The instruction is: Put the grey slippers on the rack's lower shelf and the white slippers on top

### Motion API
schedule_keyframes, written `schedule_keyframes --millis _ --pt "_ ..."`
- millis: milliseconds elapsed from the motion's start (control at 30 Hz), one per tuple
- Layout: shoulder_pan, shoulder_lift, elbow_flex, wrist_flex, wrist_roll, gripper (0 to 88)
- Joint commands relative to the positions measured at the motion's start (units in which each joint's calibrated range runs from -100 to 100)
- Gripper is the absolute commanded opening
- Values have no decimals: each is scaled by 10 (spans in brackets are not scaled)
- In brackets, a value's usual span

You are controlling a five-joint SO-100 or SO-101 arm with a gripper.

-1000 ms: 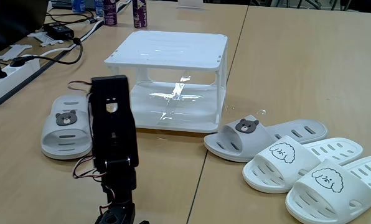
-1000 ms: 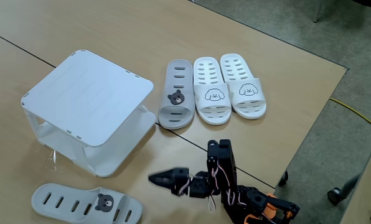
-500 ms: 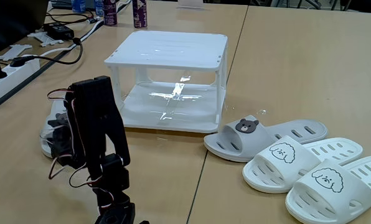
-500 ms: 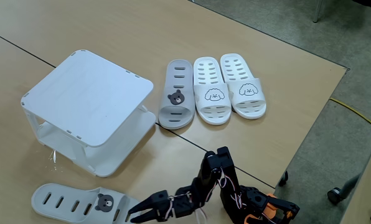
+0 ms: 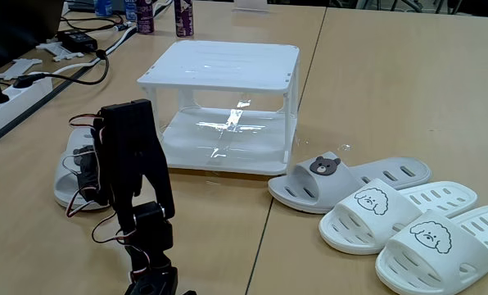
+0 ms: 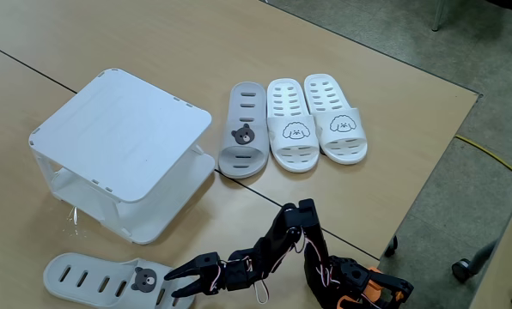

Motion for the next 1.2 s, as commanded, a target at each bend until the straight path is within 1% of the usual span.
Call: schedule_keyframes --millis 0,567,733,767,800,833,867,900,1000,1167 --pt "5 27 -40 0 4 253" --pt "24 236 -346 0 4 259" --pt "36 256 -385 0 4 250" --pt "36 256 -385 0 4 210" --pt "36 256 -385 0 4 141" --pt "34 256 -385 0 4 53" --pt "32 253 -380 0 4 0" --pt "28 251 -377 -1 4 18" --pt "19 230 -373 -4 4 7" --pt "22 65 -240 -2 4 7"
